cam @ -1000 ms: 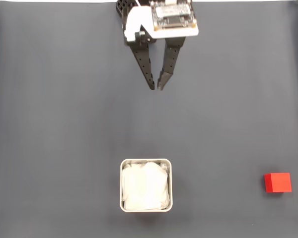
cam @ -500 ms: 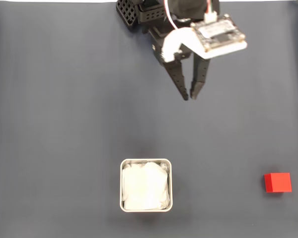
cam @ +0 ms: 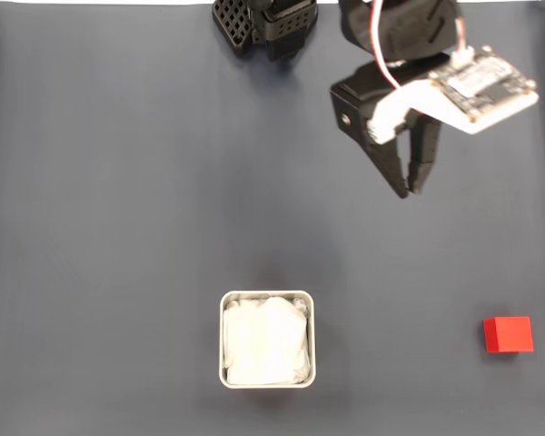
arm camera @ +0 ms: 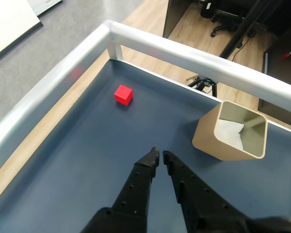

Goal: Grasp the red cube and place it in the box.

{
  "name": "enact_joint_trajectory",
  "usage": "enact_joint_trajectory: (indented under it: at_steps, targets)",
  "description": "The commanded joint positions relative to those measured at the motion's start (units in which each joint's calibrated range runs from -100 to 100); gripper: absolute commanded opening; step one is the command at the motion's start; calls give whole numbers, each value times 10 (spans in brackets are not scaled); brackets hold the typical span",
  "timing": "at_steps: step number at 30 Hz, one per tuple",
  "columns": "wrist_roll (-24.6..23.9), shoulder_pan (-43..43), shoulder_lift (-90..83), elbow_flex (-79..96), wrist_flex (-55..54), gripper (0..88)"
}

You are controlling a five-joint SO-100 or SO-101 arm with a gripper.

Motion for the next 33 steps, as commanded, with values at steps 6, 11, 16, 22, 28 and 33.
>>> enact_joint_trajectory:
  at_steps: [6, 11, 16, 22, 28, 33]
  targets:
    - [-2, -25, 67, -55, -44, 5]
    - [-5, -29, 120, -84, -56, 10]
    - [-3, -33, 163, -99, -100, 11]
    - [-4, -41, 219, -129, -129, 11]
    - [-10, -48, 287, -177, -154, 16]
    - [-17, -54, 343, -227, -164, 50]
